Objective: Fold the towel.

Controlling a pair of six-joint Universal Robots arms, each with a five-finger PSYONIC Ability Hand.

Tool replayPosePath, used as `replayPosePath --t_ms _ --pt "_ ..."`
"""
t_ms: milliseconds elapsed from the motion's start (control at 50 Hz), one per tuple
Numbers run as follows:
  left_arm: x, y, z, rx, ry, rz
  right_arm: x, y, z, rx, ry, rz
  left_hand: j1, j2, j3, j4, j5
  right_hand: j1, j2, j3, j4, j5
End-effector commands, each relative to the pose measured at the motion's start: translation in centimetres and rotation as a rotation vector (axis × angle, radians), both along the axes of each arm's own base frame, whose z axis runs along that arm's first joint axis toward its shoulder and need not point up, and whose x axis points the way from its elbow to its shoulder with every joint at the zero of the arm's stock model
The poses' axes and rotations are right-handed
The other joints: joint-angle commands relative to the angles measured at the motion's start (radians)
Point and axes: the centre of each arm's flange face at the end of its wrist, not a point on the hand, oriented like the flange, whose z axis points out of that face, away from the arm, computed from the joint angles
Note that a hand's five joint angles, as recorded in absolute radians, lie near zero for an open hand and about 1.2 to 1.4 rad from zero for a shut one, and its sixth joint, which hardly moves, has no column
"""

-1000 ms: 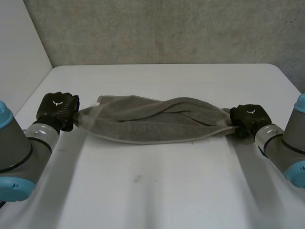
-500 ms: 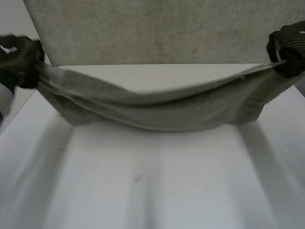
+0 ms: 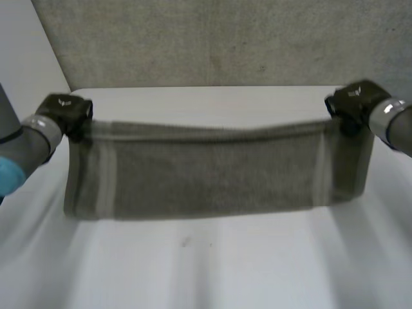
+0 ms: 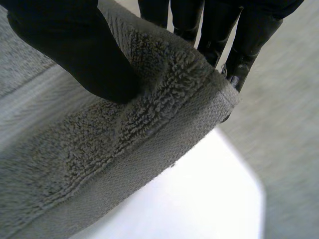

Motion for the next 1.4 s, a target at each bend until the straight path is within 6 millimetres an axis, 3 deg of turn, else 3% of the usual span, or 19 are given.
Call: replayPosePath --t_ms 20,40,80,100,120,220,360,400,420,460,520,560,580,620,720,840,1100,1280,1400 --pt "-1.9 -3.3 9.0 -0.350 0.048 -0.008 1.8 -3.8 7.9 -0.483 -0.073 -0.031 0.247 0.182 0.182 0.179 0.201 0.427 0.225 0.211 0.206 0.243" --pt "-1.9 -3.3 9.0 -0.351 0.048 -0.008 1.8 -3.8 7.9 -0.484 -0.073 -0.031 0.247 0.182 0.182 0.179 0.201 0.427 0.225 0.211 0.206 0.243" --pt "-2.2 -3.6 14.0 -0.561 0.105 0.003 2.8 -3.4 12.7 -0.711 -0.134 -0.014 0.247 0.182 0.182 0.179 0.201 0.427 0.225 0.211 0.206 0.243" --pt "-2.2 -3.6 14.0 -0.562 0.105 0.003 2.8 -3.4 12.7 -0.713 -0.135 -0.014 0.247 0.182 0.182 0.179 0.201 0.427 0.225 0.211 0.206 0.243" --pt "-2.2 -3.4 16.1 -0.651 0.153 0.017 2.9 -2.7 15.1 -0.816 -0.164 -0.012 0.247 0.182 0.182 0.179 0.201 0.427 0.225 0.211 0.206 0.243" --pt "-1.3 -2.4 19.6 -0.786 0.307 0.061 2.8 -1.0 17.7 -0.934 -0.207 -0.003 0.247 0.182 0.182 0.179 0.201 0.427 0.225 0.211 0.206 0.243" --pt "-0.6 -2.5 14.7 -0.614 0.354 0.083 2.9 -0.7 13.2 -0.771 -0.216 0.046 0.247 0.182 0.182 0.179 0.201 0.427 0.225 0.211 0.206 0.243" --pt "-0.6 -2.1 10.7 -0.494 0.331 0.091 3.1 -0.5 9.2 -0.646 -0.205 0.097 0.247 0.182 0.182 0.179 0.201 0.427 0.225 0.211 0.206 0.243" --pt "-0.6 -2.1 10.7 -0.493 0.331 0.091 3.1 -0.5 9.2 -0.645 -0.205 0.097 0.247 0.182 0.182 0.179 0.201 0.427 0.225 0.211 0.206 0.243" --pt "-0.5 -1.4 6.2 -0.370 0.304 0.104 3.4 0.3 5.3 -0.526 -0.186 0.153 0.247 0.182 0.182 0.179 0.201 0.427 0.225 0.211 0.206 0.243" --pt "-0.4 -1.1 4.1 -0.316 0.291 0.111 3.5 0.8 3.4 -0.464 -0.180 0.177 0.247 0.182 0.182 0.179 0.201 0.427 0.225 0.211 0.206 0.243" --pt "-0.3 -0.3 0.2 -0.228 0.270 0.118 3.8 2.2 -0.3 -0.347 -0.163 0.226 0.247 0.182 0.182 0.179 0.201 0.427 0.225 0.211 0.206 0.243" --pt "-0.3 -0.3 0.2 -0.228 0.270 0.118 3.8 2.2 -0.3 -0.346 -0.163 0.226 0.247 0.182 0.182 0.179 0.201 0.427 0.225 0.211 0.206 0.243" --pt "-0.3 0.6 -4.1 -0.133 0.244 0.119 3.8 3.6 -3.6 -0.245 -0.144 0.266 0.247 0.182 0.182 0.179 0.201 0.427 0.225 0.211 0.206 0.243" --pt "-0.2 2.7 -7.8 -0.008 0.215 0.092 3.4 5.4 -6.7 -0.142 -0.107 0.280 0.247 0.182 0.182 0.179 0.201 0.427 0.225 0.211 0.206 0.243" --pt "0.1 5.0 -9.0 0.074 0.154 0.075 2.3 6.9 -7.9 -0.029 -0.057 0.255 0.247 0.182 0.182 0.179 0.201 0.427 0.225 0.211 0.206 0.243" --pt "2.8 14.6 -4.8 0.253 -0.133 0.037 -3.9 12.7 -1.9 0.362 0.191 0.130 0.247 0.182 0.182 0.179 0.201 0.427 0.225 0.211 0.206 0.243" --pt "3.1 14.7 -2.9 0.179 -0.165 0.010 -4.1 12.0 -0.3 0.257 0.204 0.122 0.247 0.182 0.182 0.179 0.201 0.427 0.225 0.211 0.206 0.243" --pt "2.6 12.5 -3.3 0.165 -0.137 -0.029 -3.3 8.7 -2.9 0.210 0.139 0.085 0.247 0.182 0.182 0.179 0.201 0.427 0.225 0.211 0.206 0.243"
